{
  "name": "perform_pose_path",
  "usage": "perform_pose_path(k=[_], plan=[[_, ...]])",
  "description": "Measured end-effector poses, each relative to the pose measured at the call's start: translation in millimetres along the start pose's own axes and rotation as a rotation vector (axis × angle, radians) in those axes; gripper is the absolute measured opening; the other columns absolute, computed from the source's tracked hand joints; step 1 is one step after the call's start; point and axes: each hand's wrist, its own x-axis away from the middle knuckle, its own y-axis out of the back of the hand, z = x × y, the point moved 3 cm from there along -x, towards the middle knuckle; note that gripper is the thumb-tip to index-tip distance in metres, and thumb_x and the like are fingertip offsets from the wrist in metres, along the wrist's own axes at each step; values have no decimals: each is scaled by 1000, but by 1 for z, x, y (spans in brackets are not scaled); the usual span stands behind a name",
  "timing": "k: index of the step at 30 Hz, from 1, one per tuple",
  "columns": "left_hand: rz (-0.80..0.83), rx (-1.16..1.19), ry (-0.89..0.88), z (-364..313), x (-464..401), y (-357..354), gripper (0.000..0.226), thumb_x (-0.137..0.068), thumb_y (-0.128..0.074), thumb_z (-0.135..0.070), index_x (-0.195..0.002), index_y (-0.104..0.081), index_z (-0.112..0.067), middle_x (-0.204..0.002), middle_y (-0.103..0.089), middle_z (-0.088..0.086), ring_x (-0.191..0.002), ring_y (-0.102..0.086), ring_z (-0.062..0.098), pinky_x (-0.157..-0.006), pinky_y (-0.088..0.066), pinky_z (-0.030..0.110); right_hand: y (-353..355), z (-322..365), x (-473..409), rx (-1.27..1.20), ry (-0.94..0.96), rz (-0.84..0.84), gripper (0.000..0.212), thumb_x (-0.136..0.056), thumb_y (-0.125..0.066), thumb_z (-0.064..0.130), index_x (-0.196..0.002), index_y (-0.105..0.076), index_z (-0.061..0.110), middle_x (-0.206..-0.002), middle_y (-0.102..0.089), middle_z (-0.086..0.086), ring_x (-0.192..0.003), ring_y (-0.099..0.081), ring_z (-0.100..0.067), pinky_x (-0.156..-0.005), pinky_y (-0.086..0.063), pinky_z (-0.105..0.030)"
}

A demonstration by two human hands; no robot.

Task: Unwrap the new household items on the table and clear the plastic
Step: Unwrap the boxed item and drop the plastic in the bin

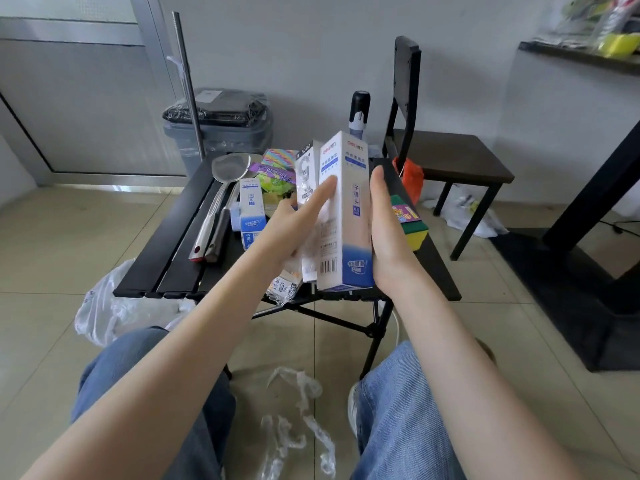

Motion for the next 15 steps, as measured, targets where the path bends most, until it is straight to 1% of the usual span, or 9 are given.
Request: perform_pose_path(k=[1, 2, 4, 6, 8, 10, 11, 13, 15], plan=[[10, -39, -2, -1, 0, 0, 84, -70, -42, -86, -100, -55, -10, -84, -64, -1, -61, -57, 10, -55, -46, 19, -2, 0, -1, 40, 19, 9, 35, -92, -47, 58, -116, -56, 35, -100, -69, 5, -92, -68, -13, -84, -55, -34], [19, -84, -17, -2, 0, 0, 80, -71, -40, -85, -89, -53, -9, -74, -59, 0, -51, -50, 10, -45, -41, 16, -1, -1, -1, 112, 53, 12, 32, -89, -57, 52, -117, -54, 36, -104, -68, 5, -96, -68, -14, -85, -55, -33], [4, -132, -65, -6, 0, 3, 65, -76, -43, -79, -86, -53, -15, -67, -46, 4, -41, -34, 10, -33, -26, 15, 2, -1, -1, 163, 93, -31, 31, -87, -69, 33, -114, -53, 34, -106, -68, 4, -98, -68, -17, -81, -57, -32], [-45, -80, -101, -8, 2, 11, 53, -83, -53, -66, -86, -61, -13, -65, -49, 5, -40, -31, 10, -31, -23, 15, 8, -3, -4, 92, 45, -55, 46, -83, -72, 27, -124, -52, 25, -111, -69, -4, -97, -70, -21, -79, -59, -39], [-79, 9, -77, -7, 4, 21, 42, -88, -61, -48, -83, -70, -7, -73, -66, 2, -46, -44, 11, -36, -35, 17, 16, -2, -6, -11, -44, -39, 60, -76, -73, 31, -130, -49, 20, -117, -68, -8, -99, -70, -23, -74, -60, -41], [-62, 51, -58, -5, 5, 26, 21, -92, -62, -34, -82, -73, -19, -83, -73, 0, -61, -61, 13, -54, -54, 25, 21, -2, -9, -8, -96, -8, 61, -76, -74, 30, -130, -50, 19, -116, -69, -8, -97, -71, -23, -67, -60, -37], [-57, 20, -74, -5, 5, 26, 19, -93, -60, -29, -84, -72, -19, -81, -72, -1, -61, -61, 10, -55, -55, 22, 23, -4, -12, 38, -91, -11, 58, -77, -74, 26, -129, -51, 18, -113, -70, -8, -95, -71, -22, -67, -60, -37], [-129, -170, -151, -6, 7, 26, 21, -96, -55, -24, -87, -71, -15, -67, -63, -5, -47, -50, 4, -40, -38, 10, 22, -6, -16, 124, -48, -33, 60, -73, -79, 19, -128, -55, 16, -110, -72, -6, -94, -71, -23, -77, -60, -41], [-284, -464, -303, -9, 7, 27, 29, -97, -51, -20, -80, -68, -5, -61, -59, 2, -51, -46, 14, -41, -30, 17, 20, -9, -19, 194, -10, -62, 62, -66, -85, 19, -122, -60, 15, -106, -73, -5, -94, -71, -22, -86, -57, -46]])
